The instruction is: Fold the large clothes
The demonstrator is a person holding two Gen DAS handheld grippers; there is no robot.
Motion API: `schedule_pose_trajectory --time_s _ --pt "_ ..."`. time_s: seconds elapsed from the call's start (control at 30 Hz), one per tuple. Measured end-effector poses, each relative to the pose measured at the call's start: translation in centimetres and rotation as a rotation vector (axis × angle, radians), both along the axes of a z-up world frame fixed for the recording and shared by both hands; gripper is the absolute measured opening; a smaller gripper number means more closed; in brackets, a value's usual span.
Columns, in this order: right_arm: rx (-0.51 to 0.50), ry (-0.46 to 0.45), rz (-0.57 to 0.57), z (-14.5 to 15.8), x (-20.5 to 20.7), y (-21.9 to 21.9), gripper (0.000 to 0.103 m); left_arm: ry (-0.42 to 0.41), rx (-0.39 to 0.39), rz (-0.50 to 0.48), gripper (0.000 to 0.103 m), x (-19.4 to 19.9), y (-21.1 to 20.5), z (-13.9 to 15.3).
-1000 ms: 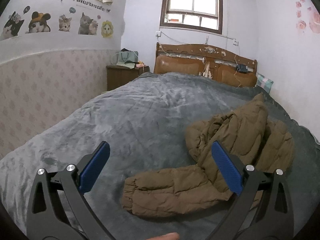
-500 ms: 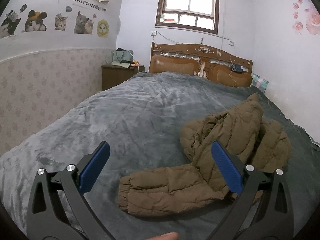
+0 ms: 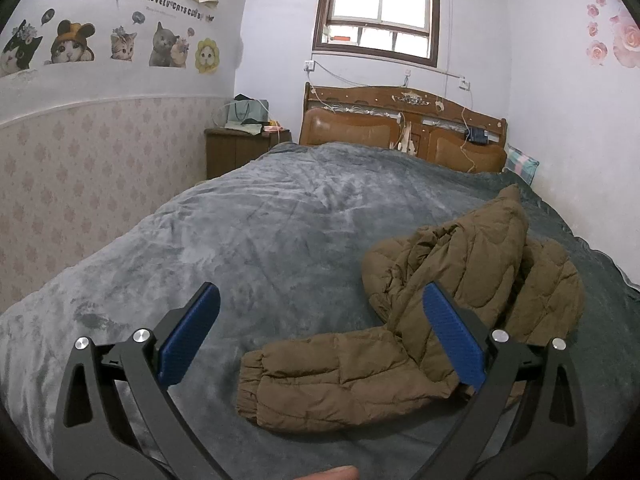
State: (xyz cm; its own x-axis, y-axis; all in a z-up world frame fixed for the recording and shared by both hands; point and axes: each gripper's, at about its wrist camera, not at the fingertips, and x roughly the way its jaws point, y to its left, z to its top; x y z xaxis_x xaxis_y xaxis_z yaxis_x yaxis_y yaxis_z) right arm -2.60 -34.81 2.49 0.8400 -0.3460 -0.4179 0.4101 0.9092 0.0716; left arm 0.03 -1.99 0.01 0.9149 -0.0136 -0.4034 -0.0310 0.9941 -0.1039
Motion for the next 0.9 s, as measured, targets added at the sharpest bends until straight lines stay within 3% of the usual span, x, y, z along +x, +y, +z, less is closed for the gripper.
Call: schedule_pose_trajectory --time_s 0.37,0.5,0.57,0.9 --pt "-0.011 0.031 0.001 -0.07 0.07 0.11 0.101 0.011 -0.002 -0.014 0.1 0.35 0.06 -0.3" --pt "-0.001 -0.01 0.001 -0.16 0.15 0.02 0.101 0.014 -0.054 -0.07 0.1 0.34 0.35 -0.43" --pt "-0.003 0.021 0.001 -0.15 0.28 -0.02 0.101 0.012 -0.07 -0.094 0.1 0.29 0.35 -0.38" --pt "-0.008 0.015 0.0 -0.34 0.19 0.17 0.101 0.021 -0.053 -0.083 0.1 0.2 0.03 -0.48"
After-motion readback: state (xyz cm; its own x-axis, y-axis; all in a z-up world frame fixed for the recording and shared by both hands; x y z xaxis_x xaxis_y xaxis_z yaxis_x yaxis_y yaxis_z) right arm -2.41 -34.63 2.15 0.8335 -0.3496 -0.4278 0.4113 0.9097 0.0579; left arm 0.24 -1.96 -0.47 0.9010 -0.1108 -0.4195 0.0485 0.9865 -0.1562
